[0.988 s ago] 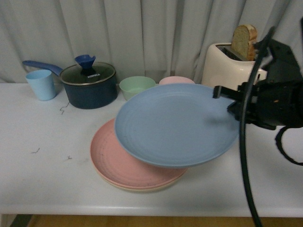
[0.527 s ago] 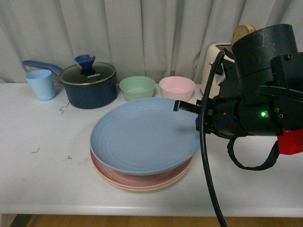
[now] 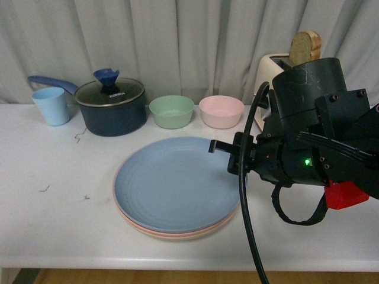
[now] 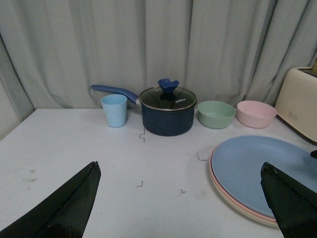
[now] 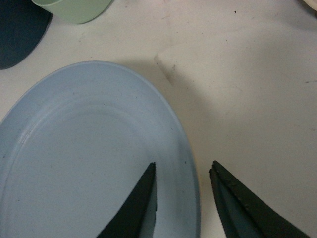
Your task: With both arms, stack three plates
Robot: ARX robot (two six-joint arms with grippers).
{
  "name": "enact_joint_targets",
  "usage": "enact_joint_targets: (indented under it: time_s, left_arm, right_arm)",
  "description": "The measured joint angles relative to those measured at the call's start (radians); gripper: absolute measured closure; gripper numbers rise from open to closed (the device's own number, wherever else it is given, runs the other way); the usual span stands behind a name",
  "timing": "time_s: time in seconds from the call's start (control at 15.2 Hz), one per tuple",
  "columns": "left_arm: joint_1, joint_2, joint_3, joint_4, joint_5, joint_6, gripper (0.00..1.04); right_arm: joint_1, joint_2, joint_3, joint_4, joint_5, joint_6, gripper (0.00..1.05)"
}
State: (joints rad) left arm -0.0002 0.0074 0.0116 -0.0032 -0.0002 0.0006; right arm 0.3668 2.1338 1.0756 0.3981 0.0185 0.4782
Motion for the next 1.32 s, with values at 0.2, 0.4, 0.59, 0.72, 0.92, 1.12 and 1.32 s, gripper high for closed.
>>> enact_joint_targets:
  time_s: [0.2,0.4,0.59,0.72,0.92,1.12,1.32]
  left_arm:
    - [0.000,0.000,0.000,0.000,0.000,0.000,0.07]
    - [0.000,0.000,0.000,0.002,0.000,0.000,0.07]
    - [0.001,0.000,0.000,-0.001,0.000,0.000,0.07]
    - [0.001,0.000,0.000,0.000,0.000,0.000,0.07]
    - [0.001,0.000,0.000,0.000,0.000,0.000,0.07]
    - [0.001,0.000,0.000,0.000,0.000,0.000,0.07]
    - [0.001,0.000,0.000,0.000,-0.001,0.000,0.07]
  right_arm:
    - [-0.010,-0.133,-0.108,0.002,-0.055,0.014,0.29]
    - [-0.017,-0.384,-0.242,0.211,-0.043,-0.048,0.11]
    - [-0.149,-0.626,-0.704,0.793,0.211,-0.447,0.75]
    - [-0.266,-0.993,-0.975,0.611,0.081,-0.472,1.03]
    - [-0.294,-1.128,-1.007,0.533,0.056,-0.472,1.03]
    - [-0.340,-1.170,-1.019,0.497,0.000,-0.472,1.03]
    - [-0.366,-1.207,-1.028,0.462,-0.007,-0.472,1.03]
